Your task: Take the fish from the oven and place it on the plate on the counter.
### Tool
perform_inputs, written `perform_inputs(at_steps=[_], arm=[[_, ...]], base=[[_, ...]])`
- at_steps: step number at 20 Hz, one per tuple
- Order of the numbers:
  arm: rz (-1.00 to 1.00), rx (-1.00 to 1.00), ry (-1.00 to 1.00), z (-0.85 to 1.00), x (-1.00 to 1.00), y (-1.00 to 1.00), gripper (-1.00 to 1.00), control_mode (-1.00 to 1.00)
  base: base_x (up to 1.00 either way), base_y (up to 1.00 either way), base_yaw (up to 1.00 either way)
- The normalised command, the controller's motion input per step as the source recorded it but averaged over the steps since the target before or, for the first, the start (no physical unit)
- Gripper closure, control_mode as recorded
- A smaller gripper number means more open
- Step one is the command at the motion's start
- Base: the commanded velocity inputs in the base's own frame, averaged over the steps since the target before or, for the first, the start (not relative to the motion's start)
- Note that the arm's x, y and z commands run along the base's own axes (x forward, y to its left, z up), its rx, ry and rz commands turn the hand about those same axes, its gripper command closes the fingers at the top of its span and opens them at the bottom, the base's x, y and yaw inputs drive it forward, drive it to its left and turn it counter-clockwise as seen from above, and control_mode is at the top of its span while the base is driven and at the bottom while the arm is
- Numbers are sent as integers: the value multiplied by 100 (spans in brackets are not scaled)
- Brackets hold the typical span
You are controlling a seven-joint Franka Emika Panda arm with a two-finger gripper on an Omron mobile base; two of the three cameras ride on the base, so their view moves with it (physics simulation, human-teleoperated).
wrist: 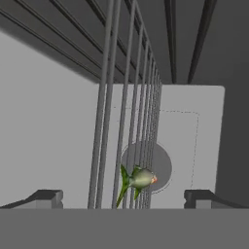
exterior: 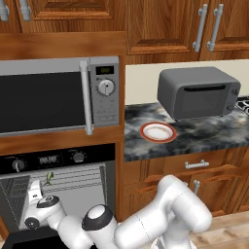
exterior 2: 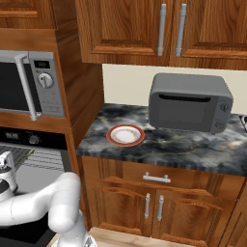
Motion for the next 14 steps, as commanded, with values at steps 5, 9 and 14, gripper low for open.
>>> perform_inputs(at_steps=[5,9,14], arm=[[0,0,-19,-100,0,-14,-100,-100],[0,0,-23,-100,0,-19,-100,-100],[0,0,-19,-100,-3,-22,-100,-100]], base=[[0,0,0],[0,0,0],[0,0,0]])
